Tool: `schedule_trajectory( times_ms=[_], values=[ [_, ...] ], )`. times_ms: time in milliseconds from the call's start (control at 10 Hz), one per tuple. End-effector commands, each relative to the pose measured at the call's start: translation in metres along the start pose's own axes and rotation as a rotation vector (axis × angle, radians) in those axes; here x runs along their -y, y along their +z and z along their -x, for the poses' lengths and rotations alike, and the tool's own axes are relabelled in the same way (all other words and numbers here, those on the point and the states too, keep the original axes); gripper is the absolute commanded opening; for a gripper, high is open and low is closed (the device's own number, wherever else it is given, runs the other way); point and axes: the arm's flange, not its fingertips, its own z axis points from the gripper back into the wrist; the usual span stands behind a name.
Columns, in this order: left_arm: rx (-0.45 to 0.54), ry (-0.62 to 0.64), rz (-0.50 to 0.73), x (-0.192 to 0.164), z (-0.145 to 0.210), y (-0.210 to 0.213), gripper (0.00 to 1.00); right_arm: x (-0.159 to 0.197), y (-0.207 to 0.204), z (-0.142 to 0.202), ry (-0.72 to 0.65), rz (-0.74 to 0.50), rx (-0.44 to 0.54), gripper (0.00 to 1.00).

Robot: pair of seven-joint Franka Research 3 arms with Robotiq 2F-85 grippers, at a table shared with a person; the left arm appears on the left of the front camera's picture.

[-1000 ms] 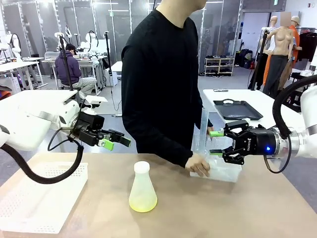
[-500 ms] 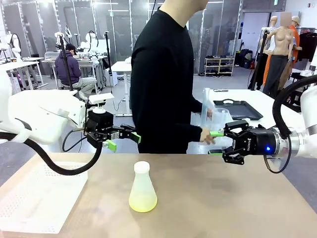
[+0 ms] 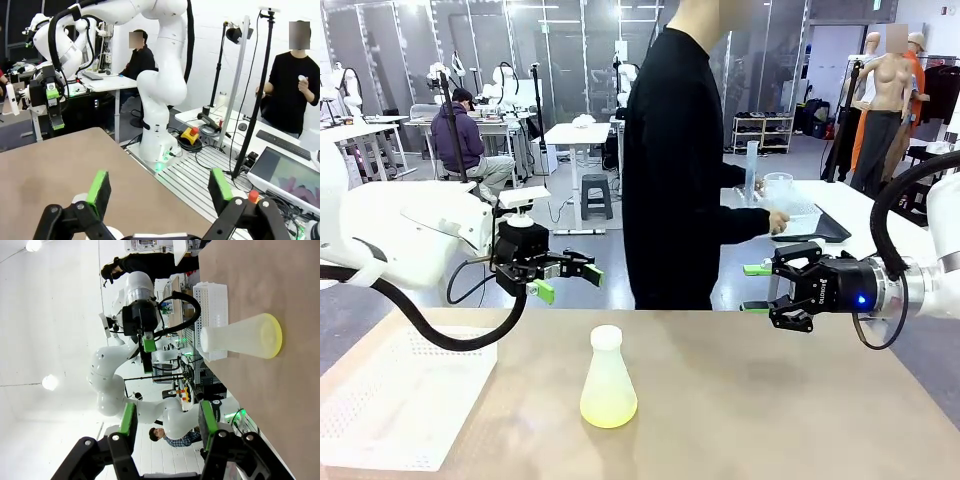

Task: Prepare the solutions needed for the experiment.
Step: When the human places the Big flask in the center of the table, pick up the Big flask and place it in the left Organizing basket.

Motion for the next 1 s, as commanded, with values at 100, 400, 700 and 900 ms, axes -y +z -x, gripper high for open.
schedule_trajectory(
  times_ms=[100,400,700,900],
  values=[
    [0.031,-0.048,-0.051,-0.015,0.018,0.007,1.00,0.000,-0.001,0.000,0.021,-0.015,0.007,0.63],
    [-0.012,-0.119,-0.116,-0.009,0.035,0.010,1.00,0.000,-0.001,0.000,0.021,-0.015,0.007,0.63],
    [-0.093,-0.112,-0.197,0.001,0.045,0.017,1.00,0.000,-0.001,0.000,0.021,-0.015,0.007,0.63],
    [-0.070,-0.084,-0.182,-0.005,0.060,0.016,1.00,0.000,-0.001,0.000,0.021,-0.015,0.007,0.63]
  ],
)
